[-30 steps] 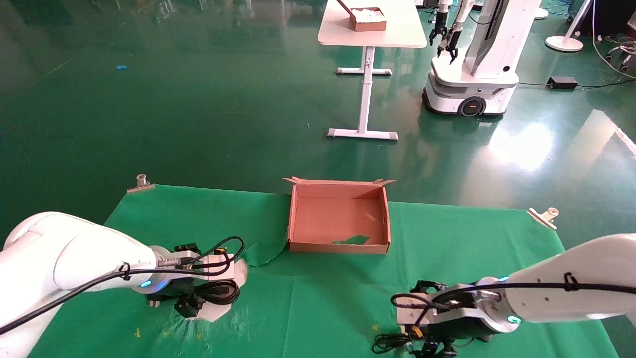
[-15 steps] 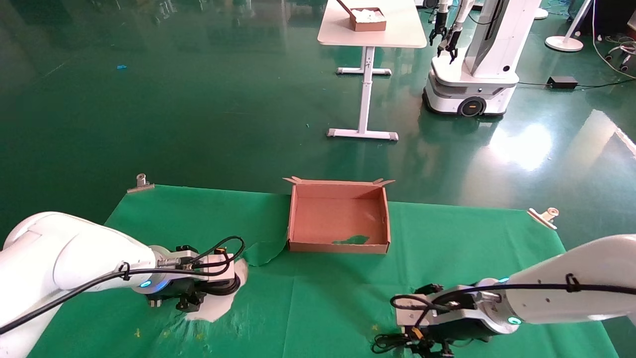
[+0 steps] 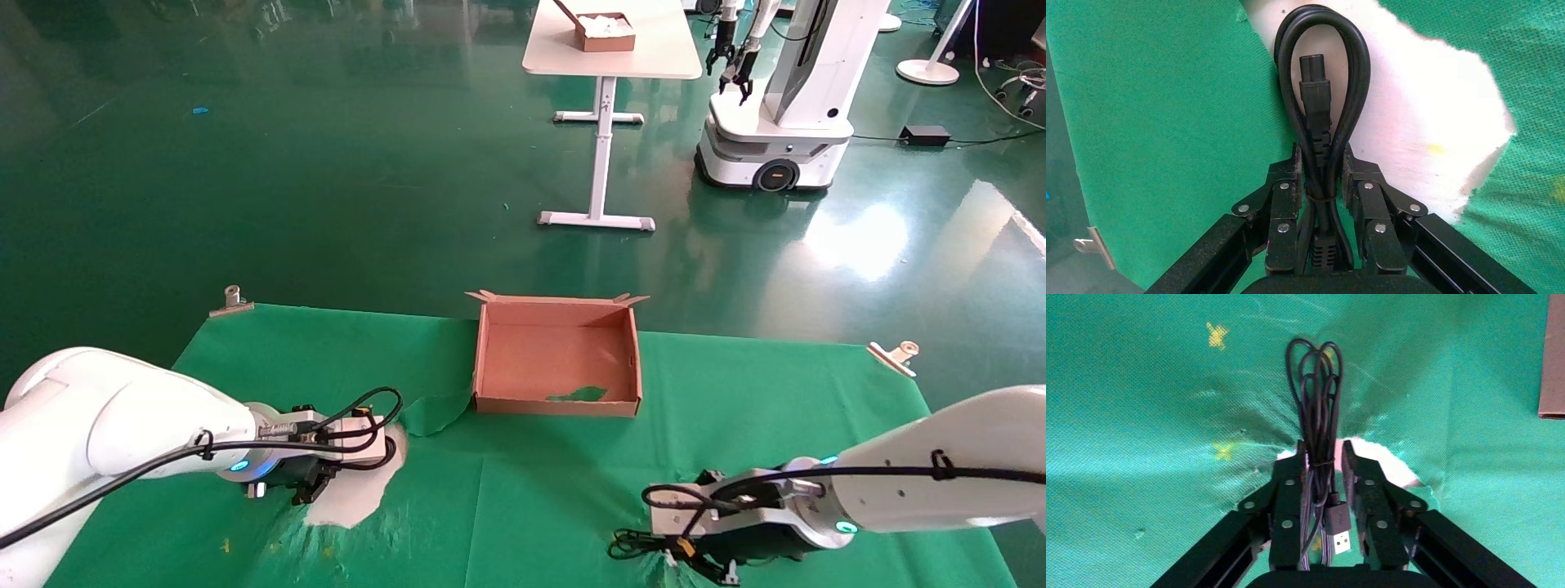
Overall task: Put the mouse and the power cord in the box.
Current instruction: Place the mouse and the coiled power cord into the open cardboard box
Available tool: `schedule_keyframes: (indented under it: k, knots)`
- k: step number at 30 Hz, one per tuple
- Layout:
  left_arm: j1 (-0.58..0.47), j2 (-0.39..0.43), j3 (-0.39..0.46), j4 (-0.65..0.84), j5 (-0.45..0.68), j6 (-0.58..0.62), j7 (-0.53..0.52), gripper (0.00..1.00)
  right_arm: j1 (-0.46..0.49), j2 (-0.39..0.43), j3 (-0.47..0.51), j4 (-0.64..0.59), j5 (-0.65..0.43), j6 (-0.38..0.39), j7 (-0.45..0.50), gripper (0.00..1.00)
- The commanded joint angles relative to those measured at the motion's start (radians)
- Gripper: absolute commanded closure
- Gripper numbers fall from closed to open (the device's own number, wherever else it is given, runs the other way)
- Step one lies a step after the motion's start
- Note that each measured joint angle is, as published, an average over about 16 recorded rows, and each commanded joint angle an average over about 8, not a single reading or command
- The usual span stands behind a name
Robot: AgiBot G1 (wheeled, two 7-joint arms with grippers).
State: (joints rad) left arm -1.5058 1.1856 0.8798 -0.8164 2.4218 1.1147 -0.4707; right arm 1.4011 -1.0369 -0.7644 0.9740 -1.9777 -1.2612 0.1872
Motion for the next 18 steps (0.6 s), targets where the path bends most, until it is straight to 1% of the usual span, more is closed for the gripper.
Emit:
schedule_keyframes:
  k: [1, 12, 18]
  knots:
    - [0.000, 0.000, 0.000, 0.000, 0.000, 0.000, 0.000, 1.00, 0.000, 0.000, 0.000, 0.000, 0.000, 0.000, 0.000, 1.00]
    - [-0.003, -0.001, -0.002, -0.001, -0.003, 0.001, 0.000, 1.00, 0.003, 0.003, 0.003, 0.002, 0.002, 0.001, 0.001, 1.00]
    - [-0.044, -0.028, -0.035, -0.056, -0.066, 0.027, 0.022, 1.00, 0.046, 0.019, 0.022, 0.007, 0.003, 0.002, 0.015, 1.00]
